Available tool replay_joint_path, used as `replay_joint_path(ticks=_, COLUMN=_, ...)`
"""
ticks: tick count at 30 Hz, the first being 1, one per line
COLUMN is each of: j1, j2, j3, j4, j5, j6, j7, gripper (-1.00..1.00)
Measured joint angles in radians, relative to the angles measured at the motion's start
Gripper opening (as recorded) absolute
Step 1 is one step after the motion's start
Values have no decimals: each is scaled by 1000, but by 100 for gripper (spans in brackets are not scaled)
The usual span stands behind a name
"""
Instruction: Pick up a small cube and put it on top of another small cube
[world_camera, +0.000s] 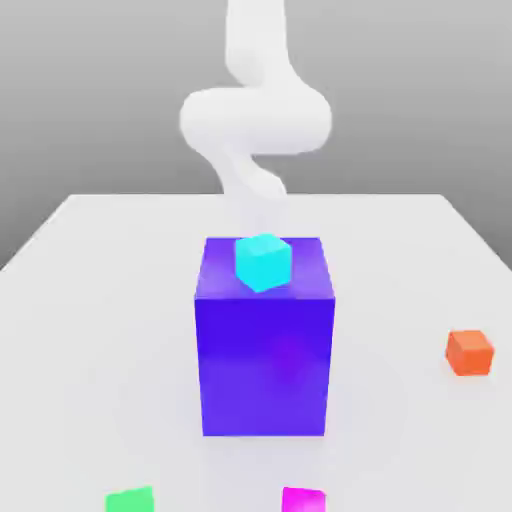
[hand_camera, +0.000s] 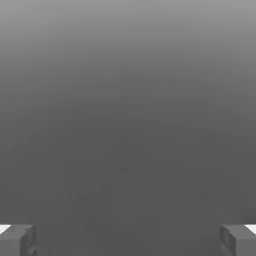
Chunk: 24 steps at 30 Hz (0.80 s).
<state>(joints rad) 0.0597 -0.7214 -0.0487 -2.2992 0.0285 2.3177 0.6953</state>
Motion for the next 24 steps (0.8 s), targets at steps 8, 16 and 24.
replay_joint_path(ticks=8, j1=173, j2=255, j3=-144, j4=3, j5=113, j6=57, j7=-355, gripper=0)
replay_joint_path(ticks=16, j1=283, j2=509, j3=-230, j4=6, j5=246, j6=110, j7=-718, gripper=0)
replay_joint_path(ticks=24, j1=324, j2=754, j3=-234, j4=8, j5=333, j6=170, j7=-1048, gripper=0)
